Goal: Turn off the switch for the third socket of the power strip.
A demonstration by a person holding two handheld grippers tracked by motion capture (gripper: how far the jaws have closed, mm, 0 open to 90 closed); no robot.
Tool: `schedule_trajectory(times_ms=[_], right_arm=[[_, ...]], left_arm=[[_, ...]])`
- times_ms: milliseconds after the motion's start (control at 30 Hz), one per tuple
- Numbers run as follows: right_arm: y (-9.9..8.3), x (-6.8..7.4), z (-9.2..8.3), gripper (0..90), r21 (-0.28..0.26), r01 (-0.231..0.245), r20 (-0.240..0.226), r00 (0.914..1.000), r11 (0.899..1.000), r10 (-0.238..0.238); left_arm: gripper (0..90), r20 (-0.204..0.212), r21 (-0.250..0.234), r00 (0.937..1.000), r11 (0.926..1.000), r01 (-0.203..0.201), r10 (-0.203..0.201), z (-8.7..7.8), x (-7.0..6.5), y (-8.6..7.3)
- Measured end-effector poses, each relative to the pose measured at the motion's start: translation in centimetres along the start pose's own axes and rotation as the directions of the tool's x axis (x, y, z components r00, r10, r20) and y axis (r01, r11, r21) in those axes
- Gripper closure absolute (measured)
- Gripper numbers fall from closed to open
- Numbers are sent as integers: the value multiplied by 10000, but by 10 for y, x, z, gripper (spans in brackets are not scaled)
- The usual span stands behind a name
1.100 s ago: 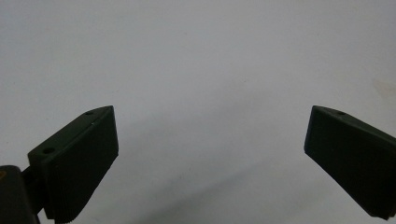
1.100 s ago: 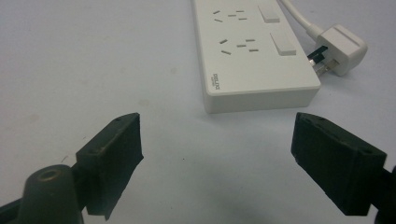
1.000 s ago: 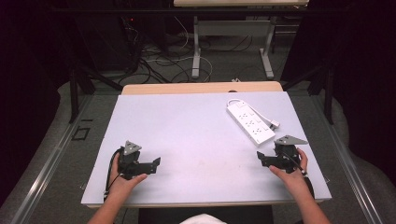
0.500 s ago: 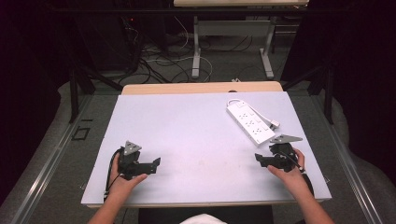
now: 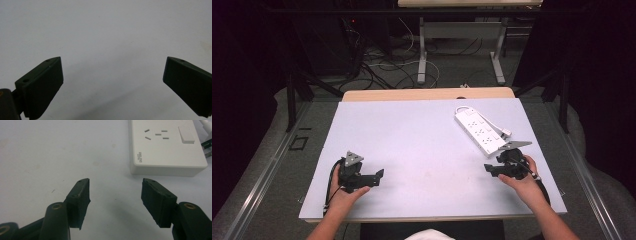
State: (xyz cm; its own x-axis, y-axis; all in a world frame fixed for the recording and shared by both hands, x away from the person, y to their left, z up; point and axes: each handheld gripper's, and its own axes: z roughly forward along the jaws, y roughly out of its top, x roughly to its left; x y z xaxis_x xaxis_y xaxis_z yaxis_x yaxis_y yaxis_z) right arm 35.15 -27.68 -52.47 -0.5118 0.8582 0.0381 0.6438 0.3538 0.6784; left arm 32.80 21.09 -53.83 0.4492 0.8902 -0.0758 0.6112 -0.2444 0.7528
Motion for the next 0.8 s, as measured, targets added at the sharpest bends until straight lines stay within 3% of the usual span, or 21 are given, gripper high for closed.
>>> schedule_trajectory(times_ms=[100, 333, 633, 800], right_arm=[[3, -1, -1, 394, 80, 30, 31, 10000, 10000, -30], [11, -6, -3, 380, 284, 706, 407, 9966, 9971, -717], [18, -11, -6, 385, 480, 865, 315, 9956, 9951, -880], [23, -15, -7, 398, 536, 910, 198, 9956, 9944, -921]], left_arm=[[28, 22, -10, 10000, 10000, 70, -70, 0, 0, 0], [28, 27, 0, 9999, 9999, 100, -100, 0, 0, 0], [29, 25, 60, 9999, 9999, -104, 104, 0, 1, 0], [28, 23, 18, 10000, 10000, 21, -21, 1, 0, -1]])
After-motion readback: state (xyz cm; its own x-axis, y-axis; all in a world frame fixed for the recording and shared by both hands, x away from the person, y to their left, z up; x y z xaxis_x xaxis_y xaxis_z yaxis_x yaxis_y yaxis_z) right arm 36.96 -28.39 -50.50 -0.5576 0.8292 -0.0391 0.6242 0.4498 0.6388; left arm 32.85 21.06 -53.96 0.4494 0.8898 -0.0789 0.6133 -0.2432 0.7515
